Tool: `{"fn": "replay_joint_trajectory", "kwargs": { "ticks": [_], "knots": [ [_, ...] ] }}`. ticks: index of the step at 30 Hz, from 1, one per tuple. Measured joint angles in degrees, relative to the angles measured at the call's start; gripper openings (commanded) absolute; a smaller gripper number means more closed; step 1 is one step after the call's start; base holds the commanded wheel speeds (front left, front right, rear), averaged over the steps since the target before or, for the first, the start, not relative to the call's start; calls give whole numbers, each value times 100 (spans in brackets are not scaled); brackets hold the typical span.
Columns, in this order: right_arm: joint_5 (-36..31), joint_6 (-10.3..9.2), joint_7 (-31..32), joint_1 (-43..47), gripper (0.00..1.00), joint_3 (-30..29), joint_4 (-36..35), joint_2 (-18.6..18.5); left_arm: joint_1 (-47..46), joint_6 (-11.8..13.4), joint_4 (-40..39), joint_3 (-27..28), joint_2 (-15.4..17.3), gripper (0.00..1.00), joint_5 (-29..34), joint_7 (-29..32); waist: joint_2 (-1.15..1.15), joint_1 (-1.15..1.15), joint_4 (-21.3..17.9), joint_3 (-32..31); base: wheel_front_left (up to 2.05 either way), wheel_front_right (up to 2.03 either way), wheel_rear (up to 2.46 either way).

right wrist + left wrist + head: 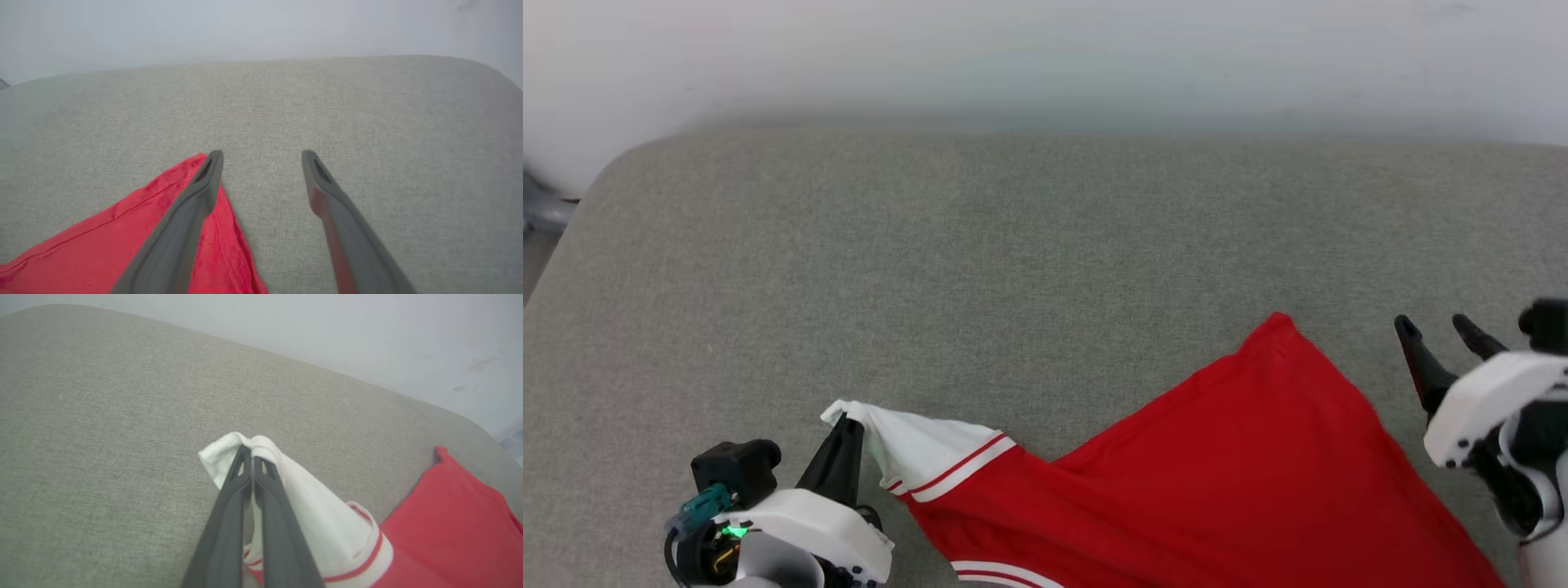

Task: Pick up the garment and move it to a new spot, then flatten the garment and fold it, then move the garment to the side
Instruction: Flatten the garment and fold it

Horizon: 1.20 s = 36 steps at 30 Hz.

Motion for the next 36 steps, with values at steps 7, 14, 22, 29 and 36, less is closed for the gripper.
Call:
{"fn": "replay_joint_trajectory", "kwargs": {
  "ticks": [7,14,22,29,36],
  "knots": [
    [610,0,2071,-1224,100,1279,218,-759,-367,-149,43,-76,-103,0,54,-141,0,0,245,428,0,0,0],
    [934,0,3643,-1891,100,1902,403,-978,-646,-266,221,-113,-197,0,58,-265,0,1,447,784,0,0,0],
    [1241,-1,3947,-2033,100,2533,808,-1047,-864,-401,424,-188,-316,0,59,-382,0,0,593,1095,0,0,0],
    [1879,-10,4068,-2182,0,2917,1036,-1182,-927,-453,597,-189,-343,0,52,-434,0,0,602,1098,0,0,0],
    [2162,1,3498,-2242,0,3129,1239,-1177,-929,-449,704,-107,-261,0,4,-450,0,0,534,831,0,0,0]
  ]
}}
